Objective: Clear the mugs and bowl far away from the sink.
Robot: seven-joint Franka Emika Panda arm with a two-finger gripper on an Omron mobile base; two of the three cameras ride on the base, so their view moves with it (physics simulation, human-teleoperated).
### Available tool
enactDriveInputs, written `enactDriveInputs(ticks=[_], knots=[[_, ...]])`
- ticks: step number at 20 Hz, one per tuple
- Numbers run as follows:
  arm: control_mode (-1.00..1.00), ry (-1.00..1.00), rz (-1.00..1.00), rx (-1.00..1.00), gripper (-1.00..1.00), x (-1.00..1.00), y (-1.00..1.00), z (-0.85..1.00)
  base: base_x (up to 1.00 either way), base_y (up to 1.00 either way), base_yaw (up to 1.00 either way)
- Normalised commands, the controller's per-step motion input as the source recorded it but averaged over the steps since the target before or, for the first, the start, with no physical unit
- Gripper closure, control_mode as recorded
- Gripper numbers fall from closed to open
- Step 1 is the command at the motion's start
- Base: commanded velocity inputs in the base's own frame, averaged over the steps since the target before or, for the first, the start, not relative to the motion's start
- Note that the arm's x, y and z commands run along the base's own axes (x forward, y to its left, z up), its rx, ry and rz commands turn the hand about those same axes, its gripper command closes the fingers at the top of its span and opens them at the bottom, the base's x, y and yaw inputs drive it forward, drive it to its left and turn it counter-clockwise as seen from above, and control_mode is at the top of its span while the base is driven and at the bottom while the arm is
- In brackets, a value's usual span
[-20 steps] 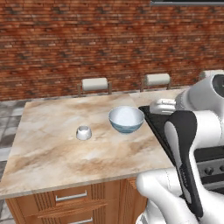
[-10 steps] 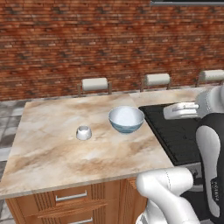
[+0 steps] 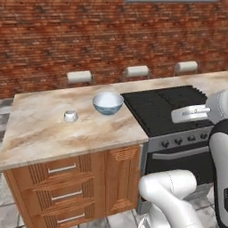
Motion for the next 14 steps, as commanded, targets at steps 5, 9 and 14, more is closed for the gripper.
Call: enactDriveInputs(ticks=[5,9,14], knots=[[1.00,0.00,0.00,0.00,-1.00,0.00,0.00,0.00,-0.68,-0.43,-0.58],[1.00,0.00,0.00,0.00,-1.00,0.00,0.00,0.00,0.00,-0.03,-0.97],[1.00,0.00,0.00,0.00,-1.00,0.00,0.00,0.00,0.00,0.00,-1.00]])
